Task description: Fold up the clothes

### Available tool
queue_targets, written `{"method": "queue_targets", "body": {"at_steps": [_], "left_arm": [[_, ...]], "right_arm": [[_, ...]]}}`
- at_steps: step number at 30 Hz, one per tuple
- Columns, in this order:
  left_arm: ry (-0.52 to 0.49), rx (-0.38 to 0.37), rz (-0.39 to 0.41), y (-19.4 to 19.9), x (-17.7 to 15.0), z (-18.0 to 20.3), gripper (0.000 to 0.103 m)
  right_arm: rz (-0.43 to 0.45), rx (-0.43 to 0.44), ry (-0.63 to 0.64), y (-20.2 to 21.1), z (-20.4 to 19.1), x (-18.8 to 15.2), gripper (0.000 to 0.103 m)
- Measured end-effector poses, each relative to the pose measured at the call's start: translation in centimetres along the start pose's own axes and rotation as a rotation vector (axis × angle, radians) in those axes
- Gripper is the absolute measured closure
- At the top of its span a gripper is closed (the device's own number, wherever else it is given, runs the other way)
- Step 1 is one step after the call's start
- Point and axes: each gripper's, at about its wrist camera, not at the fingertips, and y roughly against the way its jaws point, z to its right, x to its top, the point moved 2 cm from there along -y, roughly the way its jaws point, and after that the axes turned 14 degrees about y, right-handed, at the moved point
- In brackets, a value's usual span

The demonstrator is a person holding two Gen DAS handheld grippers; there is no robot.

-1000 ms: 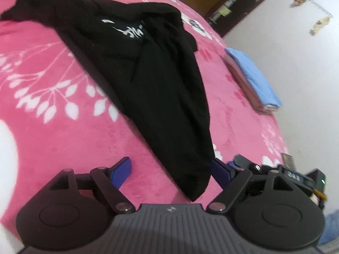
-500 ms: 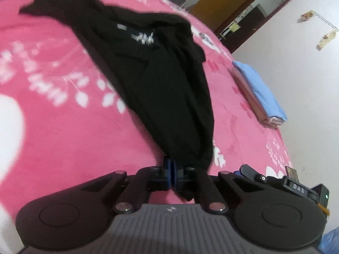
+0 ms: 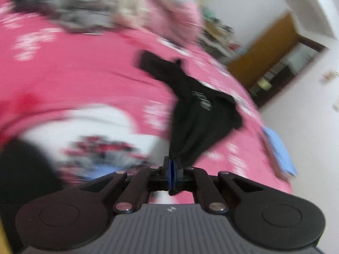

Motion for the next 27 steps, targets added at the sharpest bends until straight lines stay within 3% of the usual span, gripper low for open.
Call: {"method": "queue_targets", "body": {"at_steps": [4, 8, 11, 13, 15, 24, 27], "left_arm": [[0.108, 0.012, -0.011, -1.1, 1.5, -3.5, 0.1], [0.1, 0.011, -0.041, -2.7, 1.5, -4.0, 0.1], [0.097, 0.014, -0.047, -3.5, 1.3, -4.4, 0.099], [0.108, 0.013, -0.046, -4.0, 1.1, -4.7, 0.099], [0.119, 0.012, -0.045, -4.3, 0.7, -4.9, 0.099], [0.161, -0.004, -0.029, -4.4, 0.4, -5.6, 0.099], [0.166, -0.01, -0.032, -4.5, 0.5, -5.7, 0.099]], "right_arm": [[-0.016, -0.029, 0.028, -0.8, -0.8, 1.7, 0.082], [-0.013, -0.035, 0.067, -3.3, -1.8, 4.4, 0.076], [-0.021, -0.044, 0.097, -6.0, -1.9, 6.1, 0.064], [-0.026, -0.051, 0.116, -7.7, -2.0, 7.3, 0.048], [-0.031, -0.057, 0.136, -9.5, -2.0, 8.4, 0.042], [-0.054, -0.086, 0.224, -17.5, -2.3, 13.5, 0.041], [-0.061, -0.095, 0.254, -20.2, -2.4, 15.2, 0.044]]}}
